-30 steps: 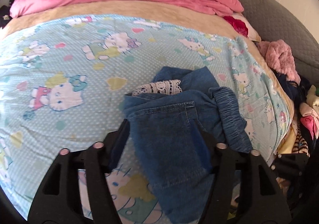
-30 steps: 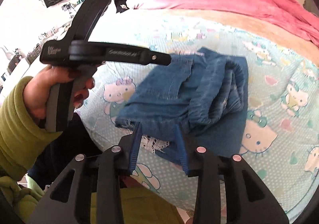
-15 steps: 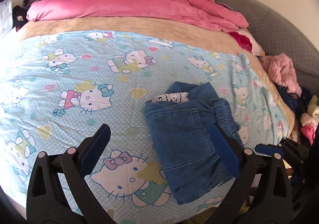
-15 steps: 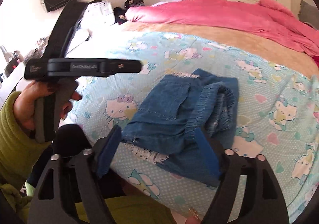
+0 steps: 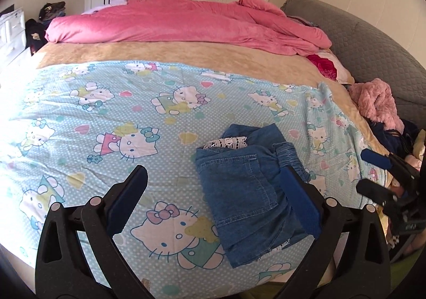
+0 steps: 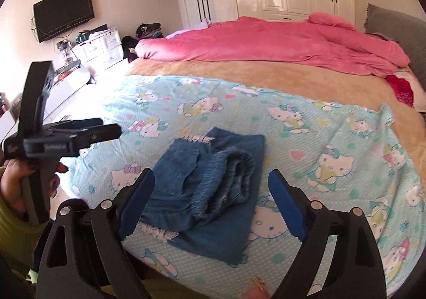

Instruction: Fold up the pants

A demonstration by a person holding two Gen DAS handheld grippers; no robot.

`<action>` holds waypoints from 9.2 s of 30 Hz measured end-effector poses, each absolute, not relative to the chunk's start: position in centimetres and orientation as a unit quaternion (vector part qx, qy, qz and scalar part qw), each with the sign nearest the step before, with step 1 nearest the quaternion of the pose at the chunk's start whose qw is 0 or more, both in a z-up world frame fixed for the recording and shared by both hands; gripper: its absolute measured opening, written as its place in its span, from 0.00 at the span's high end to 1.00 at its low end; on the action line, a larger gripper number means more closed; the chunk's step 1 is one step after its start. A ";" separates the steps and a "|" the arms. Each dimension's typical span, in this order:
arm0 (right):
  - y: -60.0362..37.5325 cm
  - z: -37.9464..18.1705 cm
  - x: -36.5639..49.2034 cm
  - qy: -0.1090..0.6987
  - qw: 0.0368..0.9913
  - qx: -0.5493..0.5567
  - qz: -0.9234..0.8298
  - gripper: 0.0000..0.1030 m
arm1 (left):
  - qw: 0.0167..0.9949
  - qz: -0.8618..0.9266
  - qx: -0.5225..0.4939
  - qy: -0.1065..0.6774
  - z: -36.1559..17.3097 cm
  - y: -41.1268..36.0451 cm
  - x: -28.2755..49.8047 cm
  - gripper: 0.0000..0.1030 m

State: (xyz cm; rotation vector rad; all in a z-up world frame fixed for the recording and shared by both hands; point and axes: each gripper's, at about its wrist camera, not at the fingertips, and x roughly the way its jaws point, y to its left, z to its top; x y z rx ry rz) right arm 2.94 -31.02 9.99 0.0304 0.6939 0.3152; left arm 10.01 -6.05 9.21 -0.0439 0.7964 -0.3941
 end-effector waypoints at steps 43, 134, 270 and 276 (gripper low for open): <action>-35.4 1.5 10.3 0.431 0.897 0.049 0.083 0.05 | 0.877 -0.161 0.050 0.450 1.1 -10.9 12.3 0.09; -19.2 -0.4 19.9 0.513 0.787 -0.174 0.295 0.85 | 0.849 -0.247 0.041 0.465 -3.0 -11.9 6.0 0.31; -33.2 -0.7 20.5 0.443 0.886 0.009 0.136 0.60 | 0.886 -0.165 0.030 0.432 0.5 -13.6 20.4 0.59; -33.0 -0.4 20.3 0.441 0.887 0.007 0.133 0.60 | 0.886 -0.162 0.029 0.433 0.7 -13.2 20.3 0.50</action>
